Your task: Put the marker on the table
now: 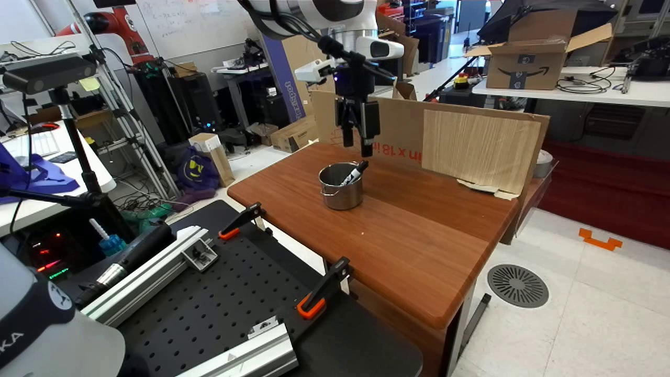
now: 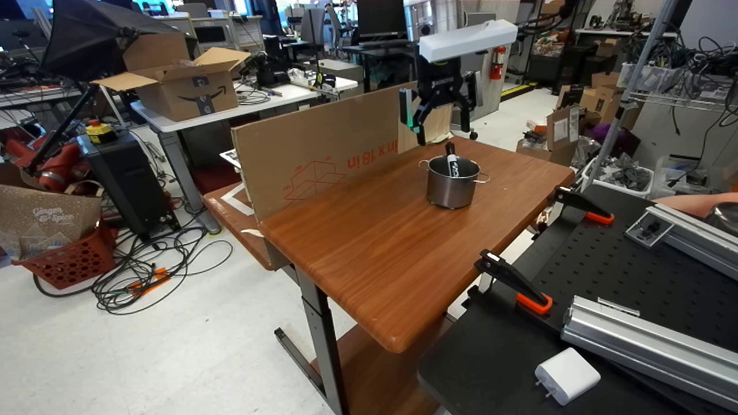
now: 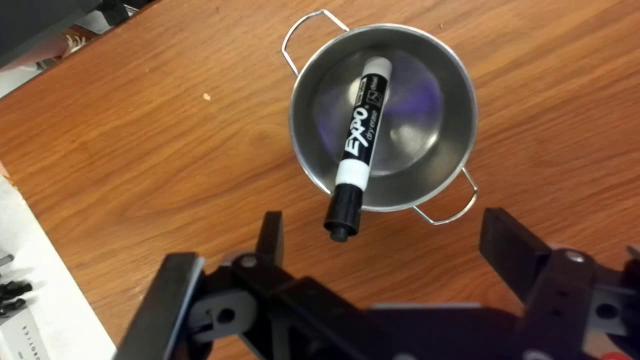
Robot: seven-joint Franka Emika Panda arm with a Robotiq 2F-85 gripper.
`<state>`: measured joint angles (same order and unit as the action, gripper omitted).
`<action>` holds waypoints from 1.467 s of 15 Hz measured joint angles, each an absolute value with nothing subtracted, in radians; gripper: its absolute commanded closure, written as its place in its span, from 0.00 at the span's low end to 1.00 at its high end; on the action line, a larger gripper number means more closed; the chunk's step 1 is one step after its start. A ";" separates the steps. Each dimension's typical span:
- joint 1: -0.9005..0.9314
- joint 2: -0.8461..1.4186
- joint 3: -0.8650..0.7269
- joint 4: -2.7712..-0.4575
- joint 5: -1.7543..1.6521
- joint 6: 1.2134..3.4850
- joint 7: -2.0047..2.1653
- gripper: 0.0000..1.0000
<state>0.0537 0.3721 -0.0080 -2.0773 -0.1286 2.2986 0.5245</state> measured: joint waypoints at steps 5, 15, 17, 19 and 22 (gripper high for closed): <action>0.054 0.407 -0.024 -2.079 -0.091 2.341 0.524 0.00; 0.054 0.416 -0.031 -2.075 -0.066 2.343 0.520 0.42; 0.053 0.416 -0.034 -2.075 -0.060 2.343 0.516 0.58; 0.053 0.416 -0.036 -2.075 -0.051 2.343 0.507 0.73; 0.052 0.416 -0.039 -2.075 -0.046 2.343 0.497 0.95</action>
<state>0.0520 0.4165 -0.0389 -2.0745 -0.0464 2.3429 0.4971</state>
